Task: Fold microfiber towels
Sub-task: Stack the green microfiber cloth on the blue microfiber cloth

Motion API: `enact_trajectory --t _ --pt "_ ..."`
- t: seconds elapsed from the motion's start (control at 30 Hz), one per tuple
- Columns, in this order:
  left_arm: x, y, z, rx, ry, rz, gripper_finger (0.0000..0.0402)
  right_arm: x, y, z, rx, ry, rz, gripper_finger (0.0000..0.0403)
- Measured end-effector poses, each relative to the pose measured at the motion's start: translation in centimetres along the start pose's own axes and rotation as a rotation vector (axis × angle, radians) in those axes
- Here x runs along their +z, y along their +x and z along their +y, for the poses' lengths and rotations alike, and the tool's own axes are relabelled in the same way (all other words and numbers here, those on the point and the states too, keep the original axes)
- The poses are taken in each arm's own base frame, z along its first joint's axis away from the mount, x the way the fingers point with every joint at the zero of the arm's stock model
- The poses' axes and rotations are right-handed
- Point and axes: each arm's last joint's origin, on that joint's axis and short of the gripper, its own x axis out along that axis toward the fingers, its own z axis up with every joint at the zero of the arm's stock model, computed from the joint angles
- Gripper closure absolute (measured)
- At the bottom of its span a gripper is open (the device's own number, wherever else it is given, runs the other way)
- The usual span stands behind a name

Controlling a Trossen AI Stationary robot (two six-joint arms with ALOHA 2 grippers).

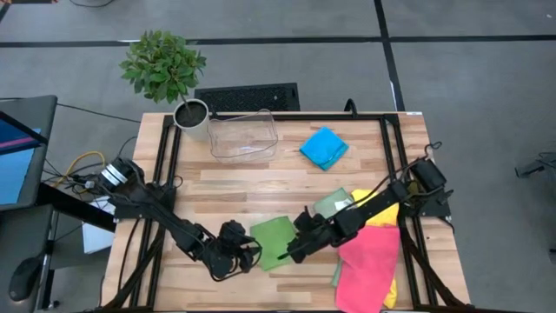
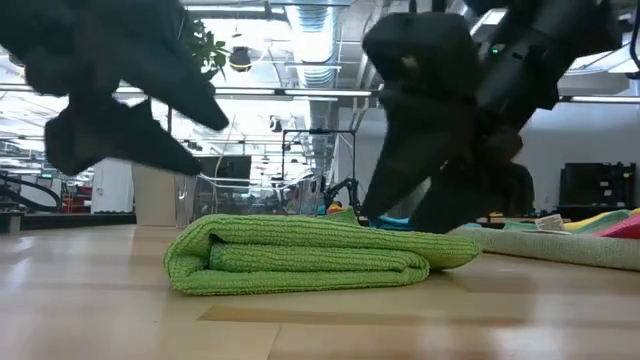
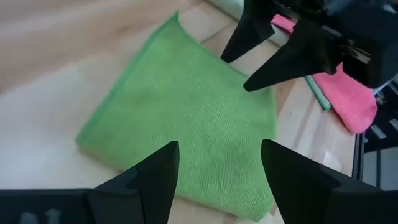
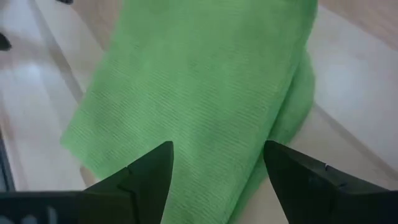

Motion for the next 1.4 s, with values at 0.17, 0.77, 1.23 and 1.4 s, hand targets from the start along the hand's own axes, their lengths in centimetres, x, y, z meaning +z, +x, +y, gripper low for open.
enact_trajectory --t 0.17,0.77,1.23,1.4 --pt "-1.6 1.6 -0.1 -0.036 -0.113 -0.005 0.0181 0.0 0.4 -0.1 -0.025 -0.006 0.000 0.0126" --pt "-1.0 -0.2 -0.5 -0.047 -0.332 0.119 0.0181 0.4 1.8 -0.5 -0.024 -0.043 -0.043 0.0126" --pt "-3.9 1.4 1.2 0.074 -0.561 0.088 0.0182 0.4 1.9 -0.4 -0.016 -0.082 -0.064 0.0126" --pt "-3.5 2.6 1.6 0.091 -0.588 0.079 0.0182 0.5 1.9 -0.4 -0.013 -0.079 -0.071 0.0126"
